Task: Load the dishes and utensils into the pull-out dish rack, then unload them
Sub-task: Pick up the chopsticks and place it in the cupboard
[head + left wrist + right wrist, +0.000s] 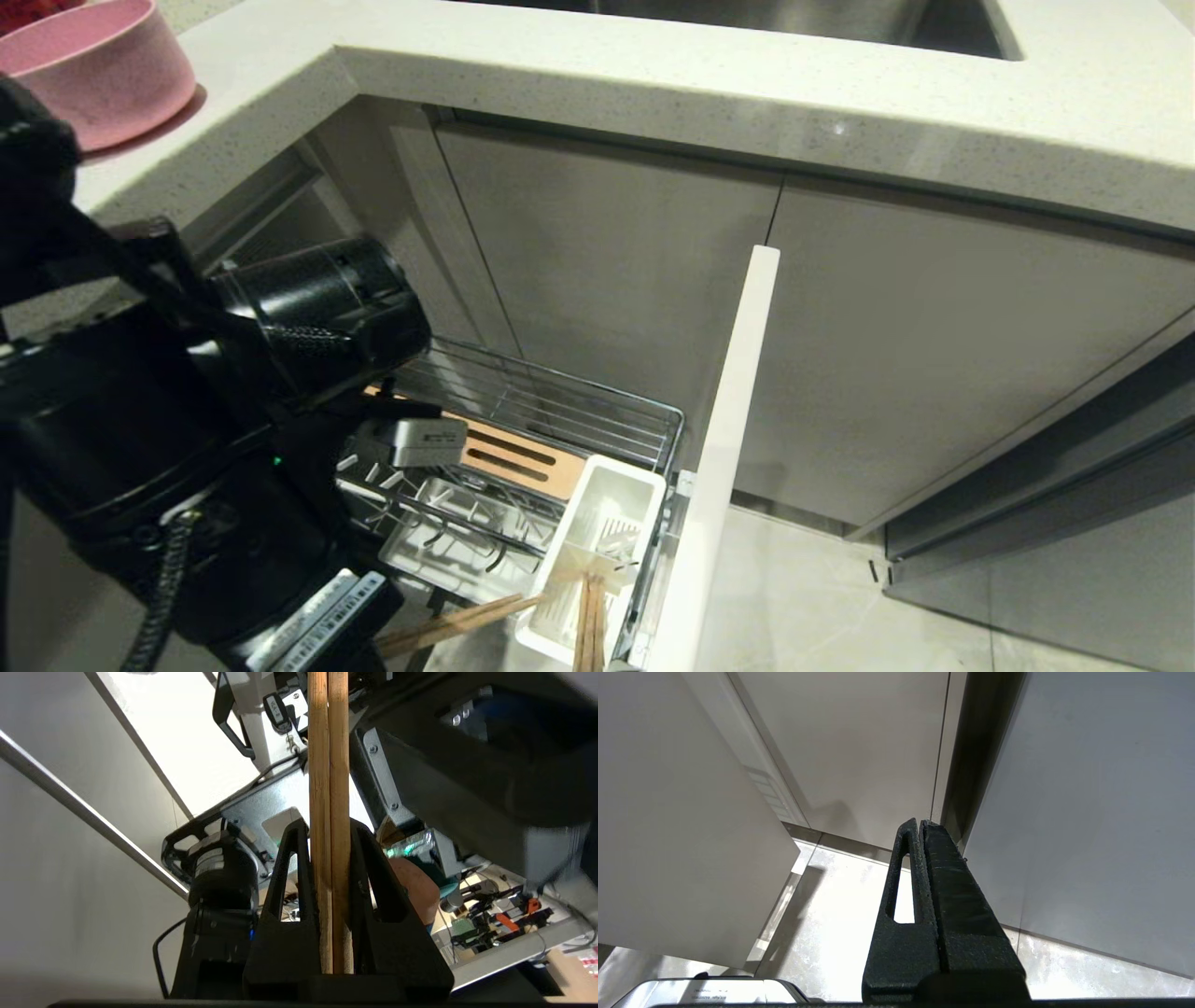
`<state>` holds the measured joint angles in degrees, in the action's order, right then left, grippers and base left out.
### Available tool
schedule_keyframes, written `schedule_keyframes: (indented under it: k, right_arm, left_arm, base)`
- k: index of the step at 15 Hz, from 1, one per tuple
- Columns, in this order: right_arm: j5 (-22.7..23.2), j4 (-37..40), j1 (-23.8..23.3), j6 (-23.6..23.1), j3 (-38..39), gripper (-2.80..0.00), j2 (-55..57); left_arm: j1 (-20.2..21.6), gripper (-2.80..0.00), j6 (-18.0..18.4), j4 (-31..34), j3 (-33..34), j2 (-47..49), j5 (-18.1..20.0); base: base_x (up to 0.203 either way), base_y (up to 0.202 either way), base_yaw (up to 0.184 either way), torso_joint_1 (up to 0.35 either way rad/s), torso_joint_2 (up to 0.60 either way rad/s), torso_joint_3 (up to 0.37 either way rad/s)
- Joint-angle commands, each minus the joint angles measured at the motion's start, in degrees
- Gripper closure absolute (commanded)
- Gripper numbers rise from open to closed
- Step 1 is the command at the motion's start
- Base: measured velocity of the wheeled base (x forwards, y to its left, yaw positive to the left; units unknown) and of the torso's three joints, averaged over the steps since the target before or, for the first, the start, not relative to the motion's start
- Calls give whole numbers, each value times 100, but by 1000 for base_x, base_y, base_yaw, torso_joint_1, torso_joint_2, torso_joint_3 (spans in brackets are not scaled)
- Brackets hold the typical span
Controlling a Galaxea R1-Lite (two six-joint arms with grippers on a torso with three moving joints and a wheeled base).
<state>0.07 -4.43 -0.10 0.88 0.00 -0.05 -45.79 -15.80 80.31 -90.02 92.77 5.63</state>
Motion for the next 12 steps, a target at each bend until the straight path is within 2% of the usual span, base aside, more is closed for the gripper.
schedule_keyframes:
  k: [1,11,12]
  right_arm:
    - [1,-5,1,0,149,0,-4]
    - [1,-5,1,0,149,0,-4]
    - [1,-5,1,0,149,0,-4]
  left_arm:
    - [-27,0,-45,-107,42,292,-1]
    - [-9,0,-72,-687,83,872,8]
    - [-5,0,-158,-893,80,927,15]
  base:
    - [0,0,0,0,0,0]
    - [0,0,0,0,0,0]
    - [0,0,0,0,0,0]
